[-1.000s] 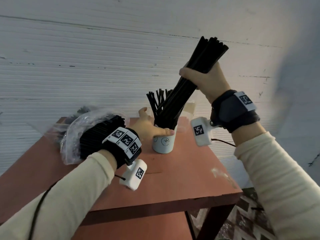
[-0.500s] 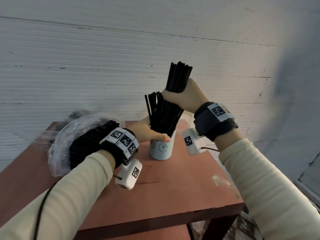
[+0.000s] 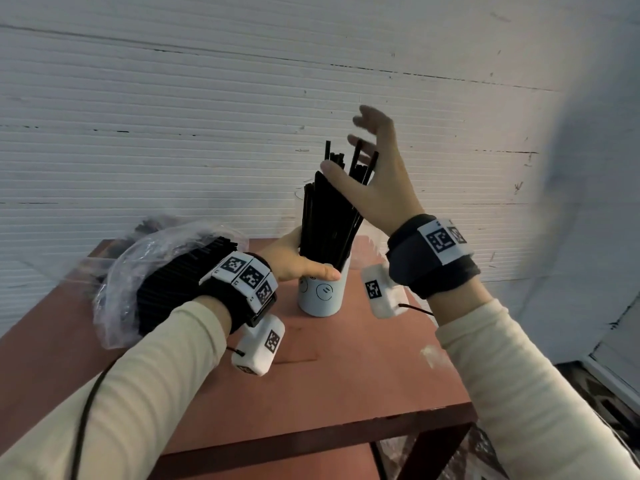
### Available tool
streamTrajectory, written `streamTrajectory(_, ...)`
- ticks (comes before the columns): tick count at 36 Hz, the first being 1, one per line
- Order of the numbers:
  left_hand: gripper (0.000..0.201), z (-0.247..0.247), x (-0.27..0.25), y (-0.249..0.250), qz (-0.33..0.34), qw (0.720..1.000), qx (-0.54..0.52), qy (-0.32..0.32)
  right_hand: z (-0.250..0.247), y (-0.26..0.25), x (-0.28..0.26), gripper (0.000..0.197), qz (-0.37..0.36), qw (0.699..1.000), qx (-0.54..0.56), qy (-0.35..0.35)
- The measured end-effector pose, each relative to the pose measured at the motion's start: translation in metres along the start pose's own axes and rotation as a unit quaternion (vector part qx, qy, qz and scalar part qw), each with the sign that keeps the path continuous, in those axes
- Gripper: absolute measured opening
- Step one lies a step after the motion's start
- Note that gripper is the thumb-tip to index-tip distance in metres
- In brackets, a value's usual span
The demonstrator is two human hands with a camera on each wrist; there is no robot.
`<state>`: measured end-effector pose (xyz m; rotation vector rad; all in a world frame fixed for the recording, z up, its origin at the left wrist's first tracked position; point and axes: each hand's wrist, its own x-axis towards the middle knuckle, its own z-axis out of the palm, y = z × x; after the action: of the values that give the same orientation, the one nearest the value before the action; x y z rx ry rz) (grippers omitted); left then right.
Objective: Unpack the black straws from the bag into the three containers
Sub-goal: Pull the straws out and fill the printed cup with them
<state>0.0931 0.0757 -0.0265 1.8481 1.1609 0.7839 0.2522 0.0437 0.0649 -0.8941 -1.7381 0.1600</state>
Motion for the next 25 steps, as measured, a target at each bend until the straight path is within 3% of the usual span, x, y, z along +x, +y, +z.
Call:
streamTrajectory(2,0.078,0.000,0.000,0.000,-0.001,1.000,-0.001,0.001,0.003,-0.002,0.001,0.064,-0.053,0.998,-0.001,0.015)
streamTrajectory(5,0.079,0.001,-0.001,0.001,-0.003,1.000,-0.004,0.005,0.009,-0.004,0.000,0.046,-0.084,0.993,-0.072,-0.032)
streamTrajectory(7,0.078,0.001,-0.001,0.002,-0.002,1.000,-0.008,0.011,0.012,-0.002,-0.003,0.032,-0.051,0.988,-0.120,-0.085)
streamTrajectory(10,0.084,0.001,-0.001,0.001,-0.003,1.000,-0.011,0.013,0.015,0.004,-0.006,0.028,-0.006,0.979,-0.152,-0.137)
streamTrajectory(13,0.089,0.002,0.000,0.000,-0.009,1.000,-0.013,0.010,0.013,0.004,-0.008,0.042,-0.019,0.988,-0.123,-0.095)
streamTrajectory(18,0.092,0.002,-0.002,0.001,-0.013,1.000,-0.018,0.011,0.014,-0.006,-0.012,0.061,-0.104,0.993,-0.056,-0.010)
streamTrajectory(22,0.089,0.003,-0.002,0.000,-0.020,1.000,-0.018,0.017,0.017,-0.006,-0.014,0.052,-0.119,0.992,-0.033,0.031)
streamTrajectory(25,0.084,0.003,-0.002,0.001,-0.016,0.999,-0.021,0.022,0.017,0.000,-0.014,0.036,-0.094,0.991,-0.093,0.013)
